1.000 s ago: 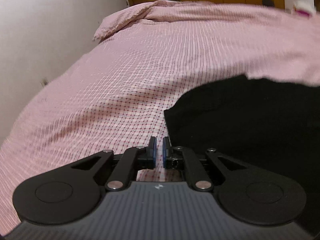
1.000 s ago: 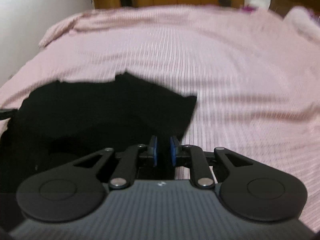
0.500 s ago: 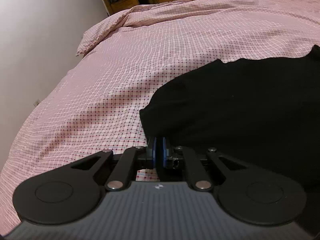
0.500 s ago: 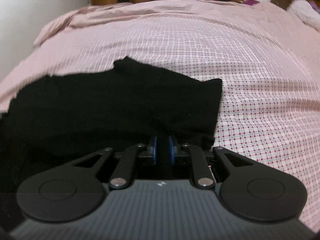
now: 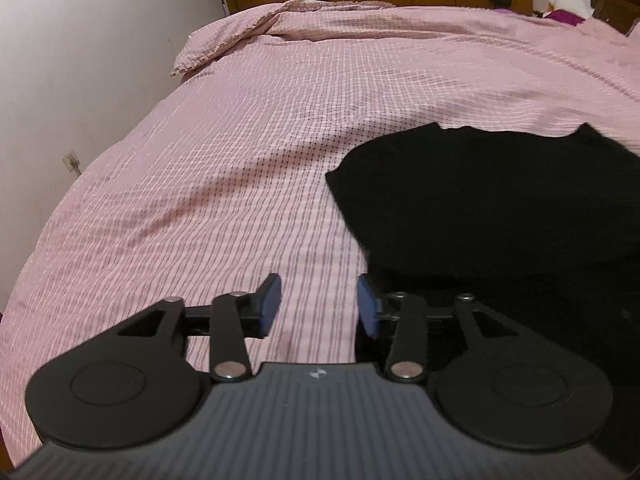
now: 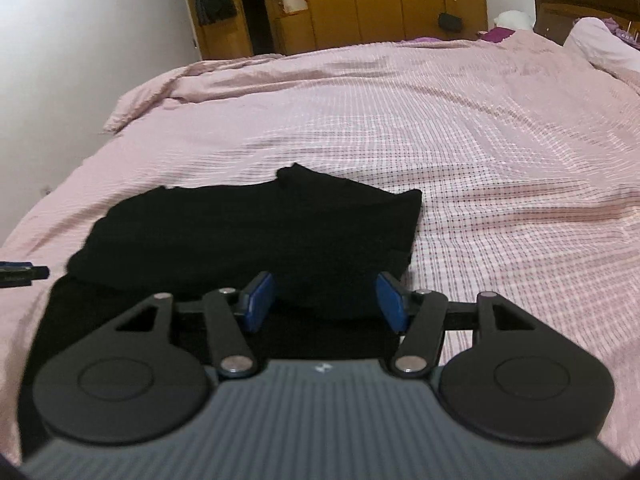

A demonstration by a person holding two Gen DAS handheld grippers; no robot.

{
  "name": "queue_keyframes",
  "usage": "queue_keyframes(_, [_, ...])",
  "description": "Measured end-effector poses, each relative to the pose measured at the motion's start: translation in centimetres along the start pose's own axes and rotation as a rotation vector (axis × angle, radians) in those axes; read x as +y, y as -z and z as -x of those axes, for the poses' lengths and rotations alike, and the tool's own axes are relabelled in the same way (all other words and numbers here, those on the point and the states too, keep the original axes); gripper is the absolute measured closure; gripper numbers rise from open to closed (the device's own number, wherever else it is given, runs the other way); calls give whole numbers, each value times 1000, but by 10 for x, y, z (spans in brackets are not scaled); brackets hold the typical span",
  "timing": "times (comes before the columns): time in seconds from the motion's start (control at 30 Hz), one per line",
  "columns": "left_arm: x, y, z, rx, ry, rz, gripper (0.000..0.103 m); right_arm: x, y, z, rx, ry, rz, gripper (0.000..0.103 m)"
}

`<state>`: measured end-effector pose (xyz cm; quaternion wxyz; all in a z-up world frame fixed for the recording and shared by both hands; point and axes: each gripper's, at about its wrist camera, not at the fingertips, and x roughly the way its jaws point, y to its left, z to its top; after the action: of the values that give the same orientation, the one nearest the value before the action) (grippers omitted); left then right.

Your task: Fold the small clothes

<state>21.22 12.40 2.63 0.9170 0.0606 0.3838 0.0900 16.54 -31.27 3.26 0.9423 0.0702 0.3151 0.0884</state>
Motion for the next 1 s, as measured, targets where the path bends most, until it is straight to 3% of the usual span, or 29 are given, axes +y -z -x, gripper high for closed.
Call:
queue_keyframes(0.17, [4,21,42,6,65,40,37,14,13,40,2,-14,4,44])
queue_keyframes(0.37, [-6,55,81,15,98,34,28,30,41,78,32,-40,-10,44])
queue_keyframes(0.63, [-12,101,108,48,146,103,21,43,91,104,62,-16,-17,44])
queue_keyframes(1.0, [-16,155,106,118,214,152,19,43,144,105,124,43,-58,44])
